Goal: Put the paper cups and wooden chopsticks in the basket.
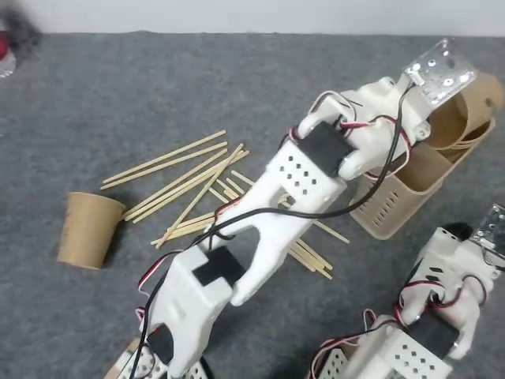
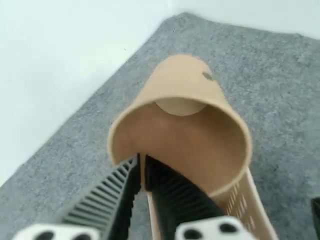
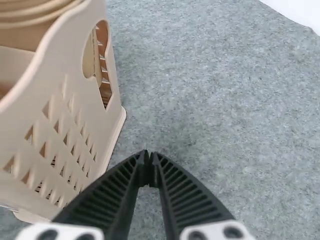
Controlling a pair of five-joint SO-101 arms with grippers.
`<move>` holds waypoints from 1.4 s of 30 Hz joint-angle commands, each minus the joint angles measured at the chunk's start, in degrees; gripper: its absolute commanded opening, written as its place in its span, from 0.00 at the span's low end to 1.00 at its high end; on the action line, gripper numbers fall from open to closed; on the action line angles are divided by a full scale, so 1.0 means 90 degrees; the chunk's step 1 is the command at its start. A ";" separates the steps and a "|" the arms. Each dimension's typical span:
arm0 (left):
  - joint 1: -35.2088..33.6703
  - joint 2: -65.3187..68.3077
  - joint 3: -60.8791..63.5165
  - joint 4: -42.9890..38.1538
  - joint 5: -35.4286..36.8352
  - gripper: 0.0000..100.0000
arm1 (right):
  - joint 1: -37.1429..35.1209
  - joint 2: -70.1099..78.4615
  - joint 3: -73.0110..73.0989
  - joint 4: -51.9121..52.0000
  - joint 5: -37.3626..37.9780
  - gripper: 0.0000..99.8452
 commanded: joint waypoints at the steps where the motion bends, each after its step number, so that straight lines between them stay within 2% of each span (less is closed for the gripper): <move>1: 0.0195 -0.0869 -0.0083 0.0567 0.0117 0.13 | -0.0005 -0.0015 -0.0020 -0.0142 -0.0010 0.01; 4: 0.0322 -0.1035 -0.0083 0.0703 0.0586 0.27 | 0.0249 -0.0015 -0.0059 -0.0142 -0.0049 0.01; 6: 0.0332 -0.1045 -0.0083 0.0635 0.0918 0.30 | 0.0425 -0.0015 -0.0068 -0.0142 -0.0068 0.01; 11: 0.0557 -0.1016 -0.0083 0.0469 0.1270 0.26 | 0.0464 -0.0015 -0.0068 -0.0142 -0.0068 0.01; 16: 0.0830 -0.0938 -0.0034 0.0391 0.1289 0.26 | 0.0454 -0.0015 -0.0068 -0.0142 -0.0068 0.01; 23: 0.0635 -0.0498 0.0210 -0.0586 0.1289 0.26 | 0.0474 -0.0015 -0.0068 -0.0142 -0.0068 0.01; 32: 0.0518 0.0234 0.0161 -0.0781 0.1231 0.09 | 0.0454 -0.0015 -0.0059 -0.0142 -0.0068 0.01; 37: 0.0498 0.0244 0.0142 -0.0625 0.0391 0.01 | 0.0454 -0.0015 -0.0039 -0.0151 -0.0068 0.01; 42: 0.0508 0.0225 -0.0454 0.0156 -0.0576 0.01 | 0.0454 -0.0005 0.0000 -0.0259 -0.0068 0.01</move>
